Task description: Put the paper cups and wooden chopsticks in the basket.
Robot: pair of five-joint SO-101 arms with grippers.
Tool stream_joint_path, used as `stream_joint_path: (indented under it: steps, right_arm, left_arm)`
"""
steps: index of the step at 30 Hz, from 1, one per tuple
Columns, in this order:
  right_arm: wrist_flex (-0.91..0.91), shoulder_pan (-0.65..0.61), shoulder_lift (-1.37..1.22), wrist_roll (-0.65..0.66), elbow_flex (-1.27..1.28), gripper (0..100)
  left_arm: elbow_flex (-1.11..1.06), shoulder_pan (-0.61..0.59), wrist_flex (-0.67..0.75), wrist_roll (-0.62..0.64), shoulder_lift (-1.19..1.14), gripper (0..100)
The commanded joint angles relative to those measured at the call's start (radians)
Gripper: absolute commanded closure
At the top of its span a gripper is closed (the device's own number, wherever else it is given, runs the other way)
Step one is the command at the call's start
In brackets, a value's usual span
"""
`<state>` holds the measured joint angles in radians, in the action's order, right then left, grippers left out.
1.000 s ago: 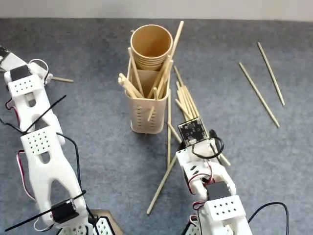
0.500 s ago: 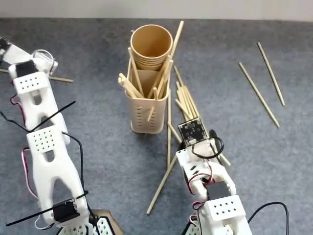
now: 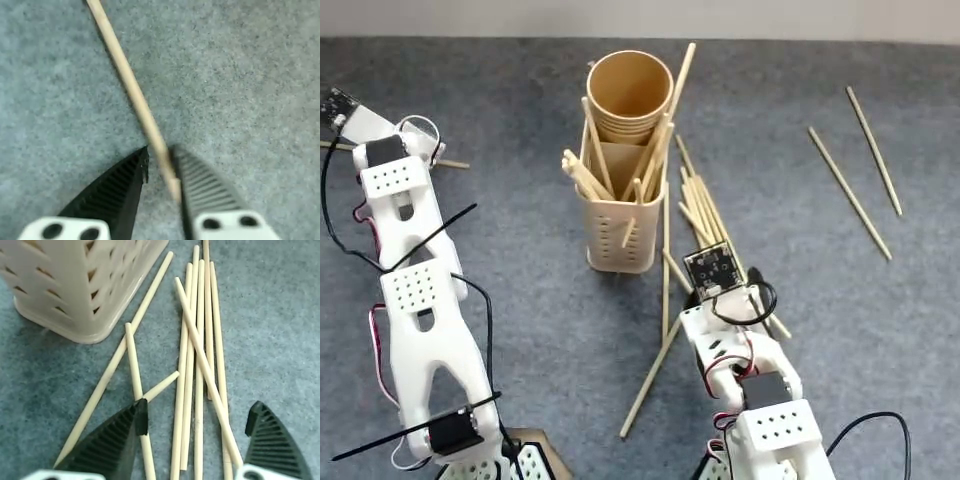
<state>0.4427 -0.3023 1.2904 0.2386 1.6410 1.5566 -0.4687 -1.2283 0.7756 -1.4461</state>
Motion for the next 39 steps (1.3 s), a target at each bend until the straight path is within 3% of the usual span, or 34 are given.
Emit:
stream_joint_path:
  steps: [1, 7, 13, 16, 22, 31, 34, 39]
  right_arm:
    - [-0.010, -0.001, 0.012, 0.014, 0.002, 68.7]
    - [-0.010, -0.001, 0.012, 0.014, 0.002, 68.7]
    - [-0.010, -0.001, 0.013, 0.014, 0.005, 68.7]
    - [-0.010, -0.001, 0.013, 0.014, 0.005, 68.7]
    - [-0.010, -0.001, 0.013, 0.014, 0.007, 68.7]
    - [-0.010, 0.031, 0.013, 0.014, 0.001, 68.7]
    - [-0.010, 0.031, 0.013, 0.014, -0.001, 68.7]
    - [-0.012, 0.033, 0.013, 0.014, -0.001, 68.7]
  left_arm:
    - [0.110, 0.016, 0.002, -0.091, -0.002, 99]
    - [0.107, 0.041, -0.028, -0.233, 0.220, 99]
    - [0.107, 0.156, -0.072, -0.516, 0.624, 99]
    - [0.107, 0.268, -0.176, -0.605, 0.875, 99]
    - [0.099, 0.693, -0.566, -0.736, 1.188, 99]
    - [0.084, 0.846, -0.568, -0.807, 1.247, 100]
    - [-0.206, 0.866, -0.566, -0.801, 1.386, 100]
    - [-0.952, 0.860, -0.516, -0.749, 1.682, 99]
